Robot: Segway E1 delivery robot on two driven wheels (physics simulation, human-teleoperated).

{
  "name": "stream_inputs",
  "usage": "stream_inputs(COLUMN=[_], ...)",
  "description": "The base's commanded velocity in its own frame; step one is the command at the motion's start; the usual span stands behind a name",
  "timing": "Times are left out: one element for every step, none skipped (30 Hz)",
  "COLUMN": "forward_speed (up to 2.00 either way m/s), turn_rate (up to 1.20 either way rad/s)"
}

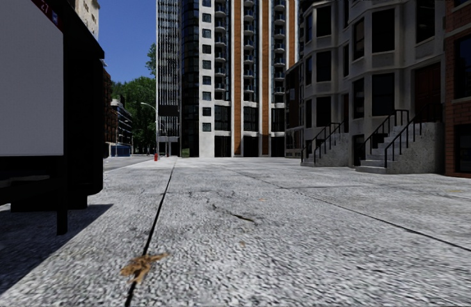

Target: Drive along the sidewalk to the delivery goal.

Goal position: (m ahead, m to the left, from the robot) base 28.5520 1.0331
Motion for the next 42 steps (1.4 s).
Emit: stream_inputs(forward_speed=[2.0,2.0,2.0,2.0,2.0,2.0,2.0,2.0,2.0,2.0,2.0,2.0,2.0,2.0,2.0,2.0,2.0,2.0,2.0,2.0,2.0,2.0,2.0,2.0,2.0,2.0,2.0,2.0,2.0,2.0,2.0,2.0,2.0,2.0,2.0,2.0,2.0,2.0,2.0,2.0,2.0,2.0], turn_rate=[0.0,0.0,0.0,0.0,0.0,0.0,0.0,0.0,0.0,0.0,0.0,0.0,0.0,0.0,0.0,0.0,0.0,0.0,0.0,0.0,0.0,0.0,0.0,0.0,0.0,0.0,0.0,0.0,0.0,0.0,0.0,0.0,0.0,0.0,0.0,0.0,0.0,0.0,0.0,0.0,0.0,0.0])
